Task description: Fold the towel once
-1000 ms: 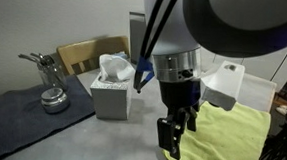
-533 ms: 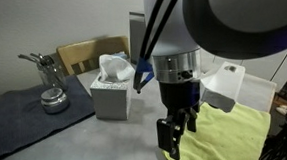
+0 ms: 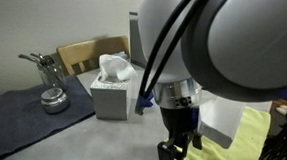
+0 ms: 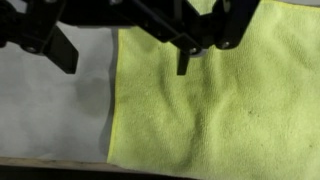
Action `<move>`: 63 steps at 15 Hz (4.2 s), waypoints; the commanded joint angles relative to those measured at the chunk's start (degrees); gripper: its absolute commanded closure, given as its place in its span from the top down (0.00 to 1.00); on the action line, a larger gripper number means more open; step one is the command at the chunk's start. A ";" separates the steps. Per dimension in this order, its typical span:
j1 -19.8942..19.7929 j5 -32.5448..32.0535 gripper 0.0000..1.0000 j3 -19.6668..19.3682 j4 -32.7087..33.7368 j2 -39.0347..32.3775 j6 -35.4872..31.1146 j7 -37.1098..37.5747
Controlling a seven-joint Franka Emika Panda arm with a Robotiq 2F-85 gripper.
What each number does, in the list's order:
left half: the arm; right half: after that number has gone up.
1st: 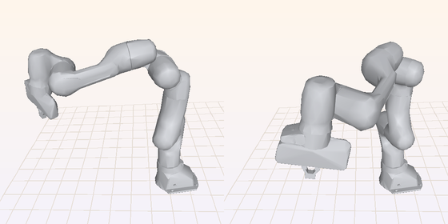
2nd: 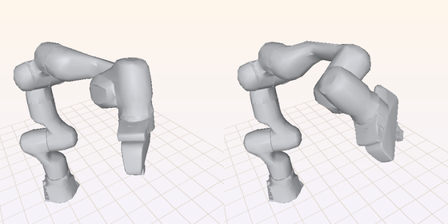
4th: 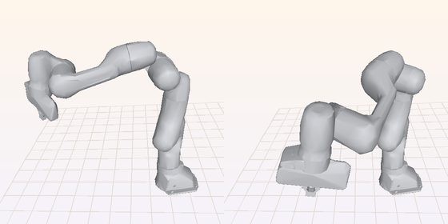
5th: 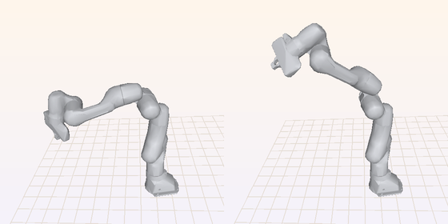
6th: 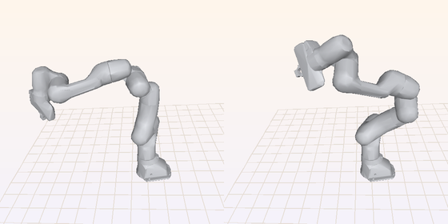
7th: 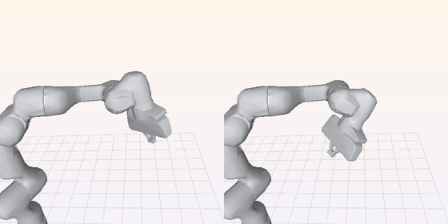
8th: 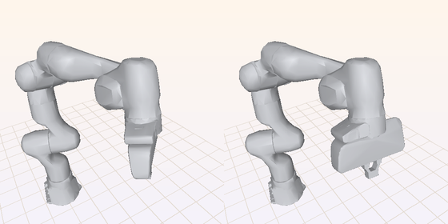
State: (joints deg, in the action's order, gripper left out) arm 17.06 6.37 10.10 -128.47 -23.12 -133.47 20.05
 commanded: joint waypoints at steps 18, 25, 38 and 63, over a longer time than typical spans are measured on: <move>4.68 -9.20 1.00 -3.22 0.77 -4.68 -6.47 13.07; 4.79 -9.05 0.94 -3.35 1.04 -5.77 -6.90 12.60; 4.73 -8.53 0.33 -2.70 1.59 -5.31 -7.50 12.19; -8.53 5.31 0.01 6.68 -7.91 10.43 -7.54 -23.56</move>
State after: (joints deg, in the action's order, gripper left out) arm 14.18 7.00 12.02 -132.86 -16.62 -140.14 7.60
